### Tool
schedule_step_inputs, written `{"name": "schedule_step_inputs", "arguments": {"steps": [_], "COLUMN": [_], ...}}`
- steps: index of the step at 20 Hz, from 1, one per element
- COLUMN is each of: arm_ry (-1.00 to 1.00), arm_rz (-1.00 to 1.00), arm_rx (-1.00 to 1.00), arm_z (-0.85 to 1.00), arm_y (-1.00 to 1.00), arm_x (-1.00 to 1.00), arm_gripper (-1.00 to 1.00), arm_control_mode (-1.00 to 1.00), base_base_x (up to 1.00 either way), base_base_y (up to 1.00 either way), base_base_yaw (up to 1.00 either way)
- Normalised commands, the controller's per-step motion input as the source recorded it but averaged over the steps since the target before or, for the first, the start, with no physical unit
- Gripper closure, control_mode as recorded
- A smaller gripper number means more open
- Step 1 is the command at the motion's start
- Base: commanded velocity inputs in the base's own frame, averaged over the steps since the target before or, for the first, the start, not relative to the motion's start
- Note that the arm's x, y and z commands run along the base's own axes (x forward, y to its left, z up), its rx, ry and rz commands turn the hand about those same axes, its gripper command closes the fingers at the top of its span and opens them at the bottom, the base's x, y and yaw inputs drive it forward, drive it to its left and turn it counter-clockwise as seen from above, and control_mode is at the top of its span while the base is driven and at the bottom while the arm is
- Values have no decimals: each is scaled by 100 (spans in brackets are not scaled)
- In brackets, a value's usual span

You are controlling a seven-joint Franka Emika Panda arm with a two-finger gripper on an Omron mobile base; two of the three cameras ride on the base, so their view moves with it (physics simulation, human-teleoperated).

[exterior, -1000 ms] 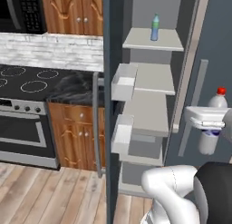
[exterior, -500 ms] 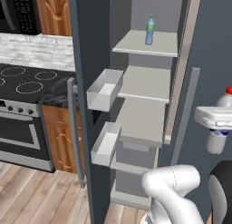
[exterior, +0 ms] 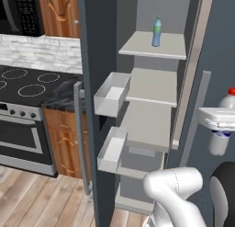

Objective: Take the bottled waters from the counter and place them in the freezer to freeze. Close the freezer door after placing the bottles.

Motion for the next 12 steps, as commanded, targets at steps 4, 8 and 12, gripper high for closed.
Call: {"name": "schedule_step_inputs", "arguments": {"steps": [4, 8, 12], "arm_ry": [0, 0, 0], "arm_rz": [0, 0, 0], "arm_rx": [0, 0, 0], "arm_z": [0, 0, 0], "arm_y": [0, 0, 0], "arm_x": [0, 0, 0], "arm_gripper": [100, 100, 100], "arm_control_mode": [100, 100, 100], "base_base_x": [27, 30, 31], "base_base_y": [34, 31, 5], "base_base_yaw": [0, 0, 0]}}
